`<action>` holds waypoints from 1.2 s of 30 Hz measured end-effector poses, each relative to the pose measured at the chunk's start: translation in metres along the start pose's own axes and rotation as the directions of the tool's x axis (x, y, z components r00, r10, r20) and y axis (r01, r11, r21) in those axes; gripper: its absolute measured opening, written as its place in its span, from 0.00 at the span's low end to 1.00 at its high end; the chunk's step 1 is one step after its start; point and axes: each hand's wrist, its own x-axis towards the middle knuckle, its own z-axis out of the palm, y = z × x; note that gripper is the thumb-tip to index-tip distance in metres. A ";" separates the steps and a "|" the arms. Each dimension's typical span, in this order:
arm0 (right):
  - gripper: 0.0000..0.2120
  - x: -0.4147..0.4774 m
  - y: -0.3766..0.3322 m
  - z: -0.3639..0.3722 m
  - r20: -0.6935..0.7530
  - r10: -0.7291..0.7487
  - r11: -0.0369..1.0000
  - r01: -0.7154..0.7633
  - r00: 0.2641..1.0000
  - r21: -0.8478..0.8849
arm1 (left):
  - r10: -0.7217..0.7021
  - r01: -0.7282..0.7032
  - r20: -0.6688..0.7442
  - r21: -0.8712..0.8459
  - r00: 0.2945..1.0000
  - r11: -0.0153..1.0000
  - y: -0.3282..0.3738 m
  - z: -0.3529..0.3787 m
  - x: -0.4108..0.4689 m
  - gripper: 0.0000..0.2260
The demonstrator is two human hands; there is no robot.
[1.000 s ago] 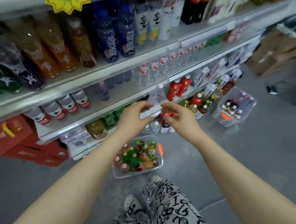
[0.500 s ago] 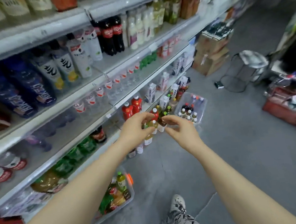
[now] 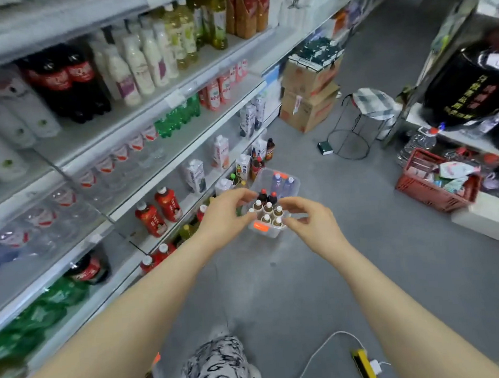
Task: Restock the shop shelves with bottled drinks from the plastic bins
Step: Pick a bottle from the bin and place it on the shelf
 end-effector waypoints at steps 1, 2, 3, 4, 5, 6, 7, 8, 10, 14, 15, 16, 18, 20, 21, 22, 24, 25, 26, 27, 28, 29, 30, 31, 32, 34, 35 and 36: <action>0.16 0.011 0.007 -0.007 -0.005 0.009 1.000 -0.009 1.000 -0.001 | 0.001 -0.001 0.011 -0.003 1.000 1.000 0.003 0.006 0.014 0.17; 0.16 0.022 0.014 -0.013 -0.009 0.018 1.000 -0.018 1.000 -0.007 | 0.006 -0.006 0.019 -0.005 1.000 1.000 0.004 0.012 0.029 0.17; 0.16 0.035 0.020 -0.020 -0.009 0.023 1.000 -0.023 1.000 -0.012 | 0.011 -0.011 0.025 -0.006 1.000 1.000 0.006 0.018 0.045 0.17; 0.16 0.049 0.027 -0.028 -0.008 0.025 1.000 -0.025 1.000 -0.018 | 0.014 -0.014 0.027 -0.004 1.000 1.000 0.007 0.024 0.062 0.17; 0.16 0.064 0.033 -0.035 -0.008 0.025 0.999 -0.025 1.000 -0.026 | 0.015 -0.014 0.025 -0.002 1.000 1.000 0.008 0.031 0.079 0.17; 0.16 0.080 0.040 -0.043 -0.012 0.028 0.999 -0.028 1.000 -0.036 | 0.014 -0.014 0.020 -0.002 1.000 1.000 0.009 0.037 0.097 0.17; 0.16 0.096 0.047 -0.051 -0.016 0.032 0.998 -0.033 0.999 -0.050 | 0.010 -0.010 0.020 -0.007 1.000 1.000 0.009 0.044 0.115 0.18; 0.16 0.113 0.054 -0.058 -0.017 0.036 0.997 -0.037 0.999 -0.064 | 0.007 -0.007 0.021 -0.017 1.000 1.000 0.010 0.050 0.133 0.18; 0.17 0.146 0.067 -0.074 -0.015 0.054 0.994 -0.055 0.998 -0.089 | 0.007 -0.006 0.036 -0.041 0.999 0.999 0.011 0.062 0.173 0.18; 0.17 0.207 0.080 -0.104 0.003 0.080 0.991 -0.079 0.997 -0.109 | 0.013 -0.010 0.048 -0.066 0.999 0.998 0.016 0.077 0.245 0.16; 0.17 0.219 0.082 -0.111 0.015 0.085 0.990 -0.083 0.996 -0.112 | 0.009 -0.005 0.047 -0.082 0.999 0.997 0.020 0.078 0.259 0.16; 0.17 0.232 0.085 -0.117 0.025 0.091 0.990 -0.087 0.996 -0.112 | 0.004 0.000 0.047 -0.088 0.999 0.996 0.022 0.080 0.271 0.16; 0.18 0.256 0.091 -0.126 0.036 0.103 0.990 -0.099 0.994 -0.102 | -0.008 0.013 0.062 -0.087 0.998 0.996 0.025 0.082 0.295 0.16; 0.18 0.281 0.099 -0.132 0.046 0.101 0.991 -0.097 0.994 -0.094 | -0.016 0.021 0.068 -0.072 0.998 0.997 0.024 0.083 0.320 0.15; 0.18 0.295 0.104 -0.134 0.054 0.097 0.991 -0.092 0.994 -0.093 | -0.016 0.020 0.060 -0.062 0.998 0.998 0.022 0.085 0.333 0.14; 0.18 0.309 0.109 -0.135 0.064 0.092 0.992 -0.086 0.994 -0.094 | -0.019 0.021 0.049 -0.055 0.999 0.998 0.020 0.087 0.346 0.14; 0.17 0.338 0.120 -0.137 0.094 0.090 0.992 -0.082 0.991 -0.091 | -0.033 0.034 0.031 -0.038 0.999 0.999 0.015 0.092 0.372 0.15; 0.17 0.352 0.125 -0.138 0.113 0.092 0.993 -0.083 0.989 -0.085 | -0.042 0.043 0.026 -0.031 0.999 0.999 0.013 0.094 0.383 0.16; 0.17 0.367 0.131 -0.139 0.132 0.094 0.993 -0.084 0.987 -0.078 | -0.053 0.054 0.023 -0.031 0.998 0.998 0.011 0.098 0.395 0.16; 0.17 0.381 0.137 -0.141 0.149 0.095 0.994 -0.086 0.984 -0.070 | -0.064 0.065 0.021 -0.034 0.998 0.997 0.009 0.101 0.406 0.16; 0.16 0.396 0.143 -0.142 0.166 0.099 0.994 -0.090 0.981 -0.061 | -0.077 0.077 0.016 -0.043 0.997 0.996 0.008 0.104 0.418 0.15; 0.16 0.412 0.150 -0.144 0.184 0.104 0.994 -0.096 0.977 -0.051 | -0.095 0.096 0.015 -0.058 0.995 0.994 0.007 0.108 0.430 0.15; 0.17 0.428 0.158 -0.146 0.202 0.115 0.993 -0.107 0.973 -0.049 | -0.115 0.116 0.016 -0.070 0.993 0.991 0.007 0.112 0.441 0.14; 0.17 0.443 0.166 -0.147 0.220 0.124 0.992 -0.115 0.968 -0.053 | -0.132 0.132 0.015 -0.076 0.991 0.988 0.005 0.117 0.452 0.13; 0.17 0.459 0.175 -0.147 0.237 0.132 0.991 -0.122 0.963 -0.057 | -0.152 0.152 0.014 -0.075 0.988 0.986 0.002 0.122 0.464 0.13; 0.17 0.489 0.194 -0.145 0.269 0.146 0.989 -0.140 0.952 -0.043 | -0.209 0.210 0.012 -0.076 0.978 0.975 -0.007 0.133 0.486 0.14; 0.18 0.502 0.205 -0.142 0.285 0.154 0.988 -0.151 0.946 -0.032 | -0.236 0.235 0.004 -0.078 0.972 0.969 -0.013 0.138 0.497 0.15; 0.18 0.515 0.215 -0.138 0.301 0.160 0.987 -0.159 0.940 -0.027 | -0.253 0.251 -0.009 -0.081 0.967 0.965 -0.019 0.144 0.507 0.15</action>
